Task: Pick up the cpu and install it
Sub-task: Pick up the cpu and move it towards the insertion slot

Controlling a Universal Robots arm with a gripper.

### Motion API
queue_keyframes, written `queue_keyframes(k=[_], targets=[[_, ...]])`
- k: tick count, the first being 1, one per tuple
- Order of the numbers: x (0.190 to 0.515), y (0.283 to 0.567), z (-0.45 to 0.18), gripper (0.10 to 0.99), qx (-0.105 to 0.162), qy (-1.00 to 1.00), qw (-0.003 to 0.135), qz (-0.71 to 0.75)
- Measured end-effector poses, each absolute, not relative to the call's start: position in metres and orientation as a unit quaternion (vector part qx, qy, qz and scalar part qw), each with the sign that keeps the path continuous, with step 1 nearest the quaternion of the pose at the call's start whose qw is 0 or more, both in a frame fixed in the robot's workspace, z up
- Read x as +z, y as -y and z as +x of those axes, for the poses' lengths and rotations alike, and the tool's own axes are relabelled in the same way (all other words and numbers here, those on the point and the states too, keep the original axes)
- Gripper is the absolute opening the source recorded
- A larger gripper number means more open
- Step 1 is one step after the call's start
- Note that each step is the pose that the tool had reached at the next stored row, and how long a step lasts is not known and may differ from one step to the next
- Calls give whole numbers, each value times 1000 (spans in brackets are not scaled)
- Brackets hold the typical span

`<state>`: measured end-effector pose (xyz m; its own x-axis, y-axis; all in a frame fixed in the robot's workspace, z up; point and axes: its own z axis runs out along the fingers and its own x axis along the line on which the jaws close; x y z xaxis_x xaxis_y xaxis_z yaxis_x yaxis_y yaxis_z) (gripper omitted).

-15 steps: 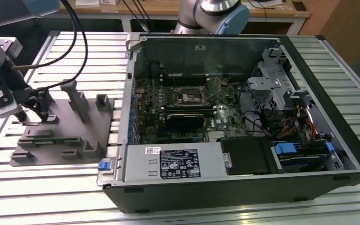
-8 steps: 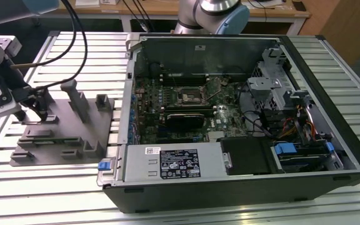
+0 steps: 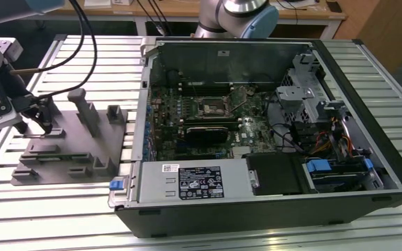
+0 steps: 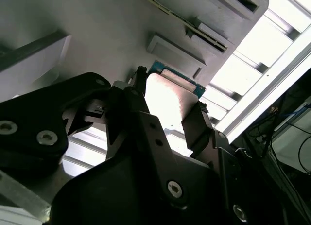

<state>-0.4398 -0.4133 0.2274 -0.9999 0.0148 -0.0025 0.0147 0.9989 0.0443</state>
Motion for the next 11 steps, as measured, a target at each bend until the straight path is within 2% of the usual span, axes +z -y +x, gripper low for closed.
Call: queue_keyframes(k=[11], targets=[[234,413,-440,541,22,-1000,1,7]])
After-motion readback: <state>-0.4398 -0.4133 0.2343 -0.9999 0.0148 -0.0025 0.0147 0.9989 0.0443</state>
